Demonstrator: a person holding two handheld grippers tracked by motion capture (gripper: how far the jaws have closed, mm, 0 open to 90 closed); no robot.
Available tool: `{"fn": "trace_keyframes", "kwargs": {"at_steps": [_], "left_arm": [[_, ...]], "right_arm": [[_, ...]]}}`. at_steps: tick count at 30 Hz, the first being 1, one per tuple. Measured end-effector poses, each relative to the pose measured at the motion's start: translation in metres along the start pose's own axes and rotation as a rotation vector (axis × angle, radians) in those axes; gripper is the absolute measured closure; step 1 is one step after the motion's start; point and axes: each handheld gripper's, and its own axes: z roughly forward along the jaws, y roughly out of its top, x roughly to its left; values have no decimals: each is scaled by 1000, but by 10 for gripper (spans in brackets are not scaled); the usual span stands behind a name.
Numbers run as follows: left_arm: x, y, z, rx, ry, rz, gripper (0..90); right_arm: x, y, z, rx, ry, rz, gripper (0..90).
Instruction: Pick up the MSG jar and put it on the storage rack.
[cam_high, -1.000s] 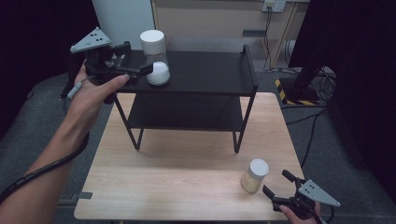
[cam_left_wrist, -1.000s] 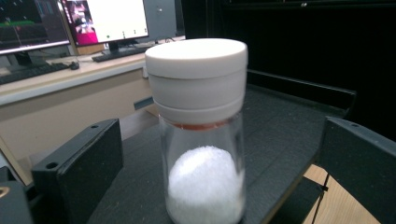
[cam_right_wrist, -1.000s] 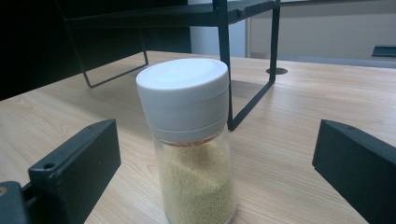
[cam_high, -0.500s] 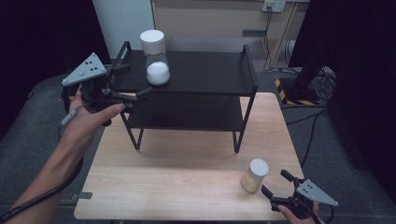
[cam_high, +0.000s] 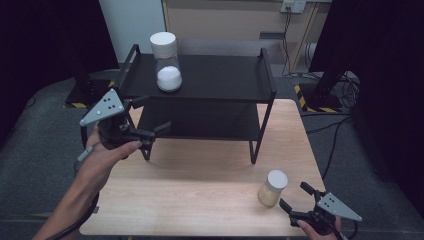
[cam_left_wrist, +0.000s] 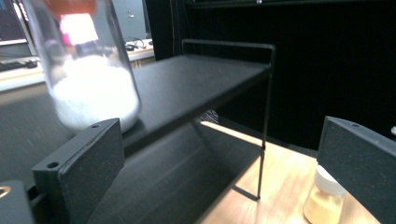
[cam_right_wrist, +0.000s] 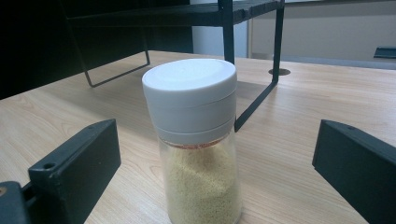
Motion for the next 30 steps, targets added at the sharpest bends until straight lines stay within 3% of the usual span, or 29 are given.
{"fn": "trace_keyframes", "kwargs": {"at_steps": [5,10,13,17,26,30], "left_arm": [[-8,-20,4,25,0,13,0],[-13,-38,7,23,-6,-7,0],[-16,-46,7,35,-21,15,0],[-21,-60,10,50,-34,16,2],[-30,-100,10,69,-20,-40,9],[-36,-116,9,88,-5,-45,11]], "right_arm": [[0,0,-1,-2,-3,-2,15],[1,1,0,2,-3,-6,15],[1,1,0,2,-1,-10,15],[2,1,1,8,-1,-14,15],[3,2,1,11,0,-19,15],[4,2,0,8,-2,-20,15]]}}
